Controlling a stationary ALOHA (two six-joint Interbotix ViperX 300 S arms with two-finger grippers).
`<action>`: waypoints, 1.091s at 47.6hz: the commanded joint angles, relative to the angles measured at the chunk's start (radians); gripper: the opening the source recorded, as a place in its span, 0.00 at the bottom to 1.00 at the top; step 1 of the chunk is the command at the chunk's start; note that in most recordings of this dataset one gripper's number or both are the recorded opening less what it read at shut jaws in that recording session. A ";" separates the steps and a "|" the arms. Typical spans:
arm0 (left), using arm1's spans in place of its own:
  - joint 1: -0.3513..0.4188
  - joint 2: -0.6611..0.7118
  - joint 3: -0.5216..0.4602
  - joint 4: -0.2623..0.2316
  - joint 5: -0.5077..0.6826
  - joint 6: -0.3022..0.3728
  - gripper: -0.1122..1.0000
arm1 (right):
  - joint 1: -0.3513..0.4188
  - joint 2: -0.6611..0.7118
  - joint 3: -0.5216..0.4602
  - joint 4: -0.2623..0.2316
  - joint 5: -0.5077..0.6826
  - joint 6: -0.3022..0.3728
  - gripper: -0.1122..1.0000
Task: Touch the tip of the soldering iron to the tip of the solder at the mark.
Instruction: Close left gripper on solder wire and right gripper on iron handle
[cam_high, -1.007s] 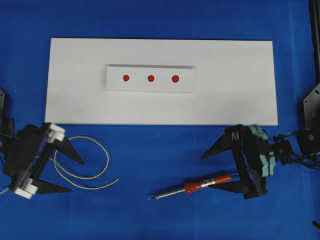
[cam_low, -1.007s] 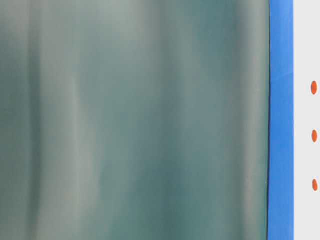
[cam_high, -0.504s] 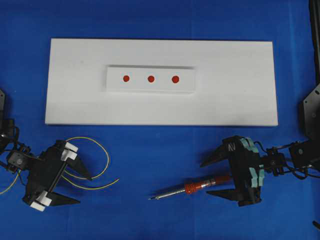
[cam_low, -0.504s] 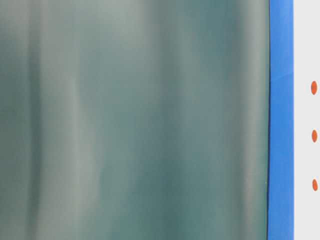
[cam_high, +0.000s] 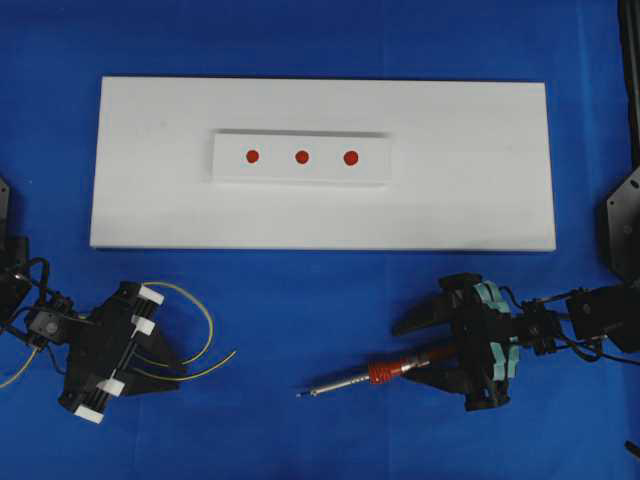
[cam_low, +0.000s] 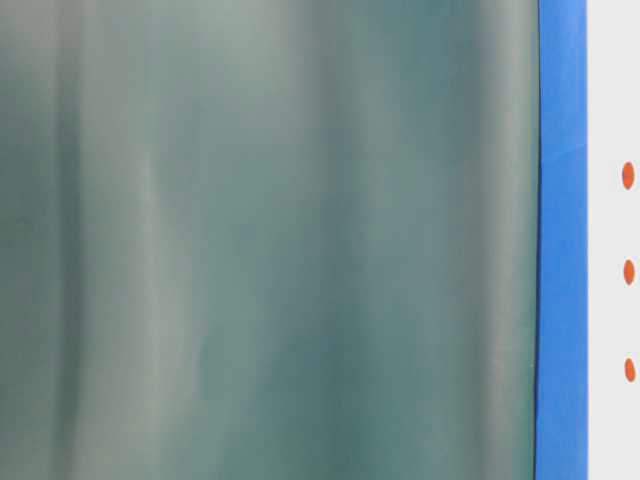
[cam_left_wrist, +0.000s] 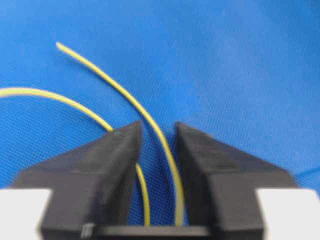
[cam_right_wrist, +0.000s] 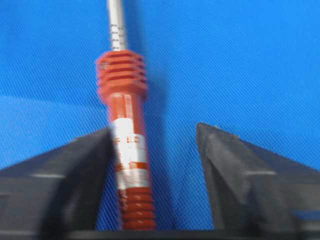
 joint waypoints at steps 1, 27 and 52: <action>-0.003 -0.008 -0.008 0.002 0.008 0.002 0.25 | 0.002 -0.005 -0.009 -0.021 -0.008 -0.002 0.45; 0.017 -0.063 -0.021 0.000 0.081 0.000 0.13 | -0.005 -0.074 0.002 -0.029 0.031 -0.006 0.16; 0.066 -0.416 -0.221 0.000 0.744 -0.002 0.13 | -0.098 -0.474 -0.104 -0.026 0.707 -0.080 0.16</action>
